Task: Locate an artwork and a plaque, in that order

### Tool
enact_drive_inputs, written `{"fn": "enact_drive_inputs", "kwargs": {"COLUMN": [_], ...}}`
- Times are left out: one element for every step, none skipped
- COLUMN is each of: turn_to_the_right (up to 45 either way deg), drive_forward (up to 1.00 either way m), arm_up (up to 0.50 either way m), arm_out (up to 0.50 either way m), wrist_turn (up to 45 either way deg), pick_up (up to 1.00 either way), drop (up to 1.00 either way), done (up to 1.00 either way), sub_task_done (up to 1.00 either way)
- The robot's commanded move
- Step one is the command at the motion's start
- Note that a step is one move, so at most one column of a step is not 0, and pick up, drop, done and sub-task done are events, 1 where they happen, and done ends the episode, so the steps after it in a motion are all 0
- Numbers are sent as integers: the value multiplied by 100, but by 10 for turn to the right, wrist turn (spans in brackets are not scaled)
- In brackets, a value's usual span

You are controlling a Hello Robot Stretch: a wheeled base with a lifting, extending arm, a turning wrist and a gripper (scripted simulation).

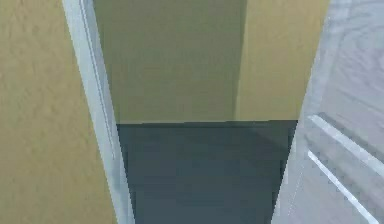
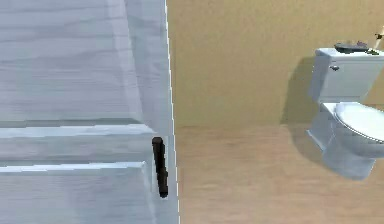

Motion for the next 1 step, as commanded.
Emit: {"fn": "enact_drive_inputs", "kwargs": {"turn_to_the_right": [0], "drive_forward": [100], "arm_up": [0], "arm_out": [0], "wrist_turn": [0], "pick_up": [0], "drop": [0], "done": [0], "sub_task_done": [0]}}
